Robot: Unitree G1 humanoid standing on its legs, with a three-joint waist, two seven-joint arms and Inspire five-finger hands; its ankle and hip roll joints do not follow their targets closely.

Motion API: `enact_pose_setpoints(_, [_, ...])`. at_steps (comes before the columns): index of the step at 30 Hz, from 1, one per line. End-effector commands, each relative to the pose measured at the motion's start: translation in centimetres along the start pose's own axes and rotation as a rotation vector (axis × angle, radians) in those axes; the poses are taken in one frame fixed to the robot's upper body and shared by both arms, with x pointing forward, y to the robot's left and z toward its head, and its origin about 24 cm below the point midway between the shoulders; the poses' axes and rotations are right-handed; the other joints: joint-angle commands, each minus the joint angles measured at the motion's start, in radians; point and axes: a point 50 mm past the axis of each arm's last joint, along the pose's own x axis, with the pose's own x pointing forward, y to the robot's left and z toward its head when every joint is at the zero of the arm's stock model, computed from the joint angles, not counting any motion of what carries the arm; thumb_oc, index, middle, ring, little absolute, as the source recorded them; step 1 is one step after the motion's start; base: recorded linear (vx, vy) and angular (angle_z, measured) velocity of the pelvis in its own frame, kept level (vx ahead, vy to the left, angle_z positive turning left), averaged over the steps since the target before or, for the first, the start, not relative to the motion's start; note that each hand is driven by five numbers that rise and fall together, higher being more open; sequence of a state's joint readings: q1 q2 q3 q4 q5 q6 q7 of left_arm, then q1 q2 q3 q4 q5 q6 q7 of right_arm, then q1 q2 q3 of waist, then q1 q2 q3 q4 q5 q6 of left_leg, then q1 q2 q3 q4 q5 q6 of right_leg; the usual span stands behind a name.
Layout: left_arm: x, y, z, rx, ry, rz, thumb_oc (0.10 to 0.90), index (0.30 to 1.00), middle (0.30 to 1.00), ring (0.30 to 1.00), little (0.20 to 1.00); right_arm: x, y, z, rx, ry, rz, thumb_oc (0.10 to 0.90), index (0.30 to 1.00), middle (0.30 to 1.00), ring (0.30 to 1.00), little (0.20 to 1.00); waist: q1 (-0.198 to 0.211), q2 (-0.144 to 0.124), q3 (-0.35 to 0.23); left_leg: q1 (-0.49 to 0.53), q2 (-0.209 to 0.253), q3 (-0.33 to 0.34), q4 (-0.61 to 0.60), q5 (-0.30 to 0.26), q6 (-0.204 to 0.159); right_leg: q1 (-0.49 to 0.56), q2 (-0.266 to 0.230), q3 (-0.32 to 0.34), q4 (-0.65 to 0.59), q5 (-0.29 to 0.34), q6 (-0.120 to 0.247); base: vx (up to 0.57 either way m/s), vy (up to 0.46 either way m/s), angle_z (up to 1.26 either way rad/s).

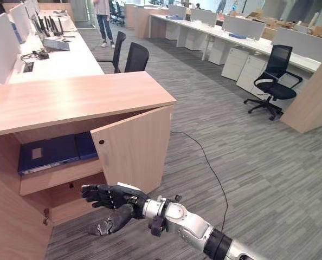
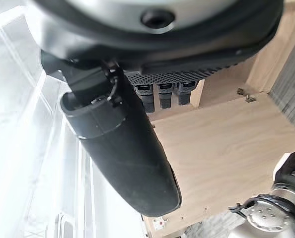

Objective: Put the empty folder in the office cabinet

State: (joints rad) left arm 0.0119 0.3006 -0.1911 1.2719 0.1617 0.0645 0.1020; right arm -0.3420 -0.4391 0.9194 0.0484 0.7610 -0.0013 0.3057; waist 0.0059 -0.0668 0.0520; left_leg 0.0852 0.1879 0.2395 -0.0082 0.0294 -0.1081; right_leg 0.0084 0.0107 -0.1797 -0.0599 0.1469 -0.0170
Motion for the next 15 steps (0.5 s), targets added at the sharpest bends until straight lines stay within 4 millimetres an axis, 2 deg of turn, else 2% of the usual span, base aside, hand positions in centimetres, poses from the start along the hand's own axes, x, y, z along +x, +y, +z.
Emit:
enact_pose_setpoints(1, [0.1, 0.8, 5.0, -0.033, -0.146, 0.030, 0.800, 0.900, 0.900, 0.900, 0.900, 2.1, -0.5, 5.7, -0.048, -0.225, 0.045, 0.800, 0.900, 0.900, 0.900, 0.900, 0.002, -0.024, 0.014, -0.035, 0.023, -0.024, 0.111, -0.066, 0.005, 0.048, -0.006, -0.003, 0.008, -0.223, 0.026, -0.03, -0.014, 0.07])
enact_pose_setpoints(3, [0.1, 1.0, 5.3, -0.054, -0.159, 0.052, 0.800, 0.900, 0.900, 0.900, 0.900, 2.3, -0.9, 4.8, -0.031, -0.199, 0.019, 0.800, 0.900, 0.900, 0.900, 0.900, 0.015, -0.031, 0.030, -0.067, 0.023, -0.044, 0.140, -0.054, -0.003, 0.049, -0.017, -0.028, 0.009, -0.223, 0.025, -0.09, -0.066, 0.28])
enact_pose_setpoints(4, [0.0, 1.2, 6.2, -0.095, -0.184, 0.067, 0.800, 0.900, 0.900, 0.900, 0.900, 1.6, -2.1, 3.9, -0.080, -0.156, -0.057, 0.800, 0.900, 0.900, 0.900, 0.900, 0.026, -0.044, 0.057, -0.129, 0.072, 0.010, 0.234, -0.002, -0.013, 0.055, -0.030, -0.086, 0.012, -0.227, 0.016, -0.11, -0.136, 0.41])
enact_pose_setpoints(5, [0.0, 1.3, 6.3, -0.116, -0.187, 0.066, 0.800, 0.900, 0.900, 0.900, 0.900, 1.1, -2.9, 3.0, -0.099, -0.118, -0.110, 0.800, 0.900, 0.900, 0.900, 0.900, 0.026, -0.045, 0.060, -0.137, 0.109, 0.067, 0.290, -0.018, -0.019, 0.063, -0.031, -0.119, 0.013, -0.245, 0.015, -0.09, -0.118, 0.74])
enact_pose_setpoints(6, [0.0, 1.3, 6.3, -0.116, -0.187, 0.066, 0.800, 0.900, 0.900, 0.900, 0.900, 1.1, -2.9, 3.0, -0.099, -0.118, -0.110, 0.800, 0.900, 0.900, 0.900, 0.900, 0.026, -0.045, 0.060, -0.138, 0.110, 0.066, 0.291, -0.018, -0.019, 0.063, -0.030, -0.119, 0.013, -0.245, 0.015, -0.02, -0.081, 1.27])
enact_pose_setpoints(8, [0.0, 1.3, 6.7, -0.160, -0.188, 0.071, 0.800, 0.900, 0.900, 0.900, 0.900, -0.1, -4.8, 0.3, -0.069, -0.028, -0.263, 0.800, 0.900, 0.900, 0.900, 0.900, 0.039, -0.054, 0.068, -0.151, 0.138, 0.167, 0.416, -0.075, -0.003, 0.078, -0.051, -0.207, 0.007, -0.252, 0.011, -0.03, -0.080, 1.48])
enact_pose_setpoints(9, [0.0, 1.3, 6.6, -0.159, -0.188, 0.071, 0.800, 0.900, 0.900, 0.900, 0.900, -0.1, -4.8, 0.3, -0.069, -0.028, -0.263, 0.800, 0.900, 0.900, 0.900, 0.900, 0.038, -0.053, 0.069, -0.153, 0.139, 0.164, 0.420, -0.078, -0.003, 0.079, -0.050, -0.209, 0.007, -0.253, 0.012, -0.01, -0.028, 1.12])
enact_pose_setpoints(10, [0.0, 1.2, 6.6, -0.187, -0.182, 0.066, 0.800, 0.900, 0.900, 0.900, 0.900, -1.4, -5.9, -1.5, -0.036, 0.019, -0.360, 0.800, 0.900, 0.900, 0.900, 0.900, 0.038, -0.048, 0.067, -0.134, 0.139, 0.206, 0.435, -0.107, -0.001, 0.085, -0.069, -0.287, 0.011, -0.265, 0.008, -0.01, 0.029, 0.89])
enact_pose_setpoints(11, [0.0, 1.1, 6.4, -0.195, -0.175, 0.060, 0.800, 0.900, 0.900, 0.900, 0.900, -2.0, -6.3, -2.2, -0.026, 0.040, -0.398, 0.800, 0.900, 0.900, 0.900, 0.900, 0.040, -0.044, 0.064, -0.123, 0.134, 0.224, 0.425, -0.121, -0.001, 0.088, -0.078, -0.317, 0.011, -0.267, 0.009, -0.01, 0.030, 1.35])
enact_pose_setpoints(12, [0.0, 1.1, 6.4, -0.195, -0.174, 0.060, 0.800, 0.900, 0.900, 0.900, 0.900, -2.0, -6.3, -2.3, -0.025, 0.041, -0.398, 0.800, 0.900, 0.900, 0.900, 0.900, 0.038, -0.045, 0.064, -0.123, 0.132, 0.222, 0.424, -0.121, 0.000, 0.089, -0.079, -0.320, 0.011, -0.268, 0.010, 0.00, 0.050, 1.24])
enact_pose_setpoints(13, [0.1, 1.0, 6.2, -0.202, -0.166, 0.055, 0.800, 0.900, 0.900, 0.900, 0.900, -2.8, -6.5, -3.4, -0.019, 0.082, -0.438, 0.800, 0.900, 0.900, 0.900, 0.900, 0.039, -0.040, 0.060, -0.115, 0.122, 0.235, 0.409, -0.129, -0.001, 0.093, -0.089, -0.363, 0.013, -0.272, 0.009, 0.00, 0.118, 1.56])
enact_pose_setpoints(14, [0.1, 0.5, 5.9, -0.210, -0.150, 0.037, 0.800, 0.900, 0.900, 0.900, 0.900, -4.4, -7.0, -5.4, 0.003, 0.152, -0.508, 0.800, 0.900, 0.900, 0.900, 0.900, 0.035, -0.030, 0.052, -0.100, 0.096, 0.271, 0.342, -0.138, 0.006, 0.099, -0.117, -0.438, 0.028, -0.269, 0.017, -0.01, 0.118, 1.37])
enact_pose_setpoints(15, [0.1, 0.5, 5.9, -0.210, -0.150, 0.037, 0.800, 0.900, 0.900, 0.900, 0.900, -4.4, -7.0, -5.4, 0.003, 0.152, -0.508, 0.800, 0.900, 0.900, 0.900, 0.900, 0.034, -0.030, 0.052, -0.099, 0.094, 0.271, 0.340, -0.137, 0.007, 0.099, -0.118, -0.439, 0.028, -0.269, 0.018, 0.01, 0.212, 1.32])
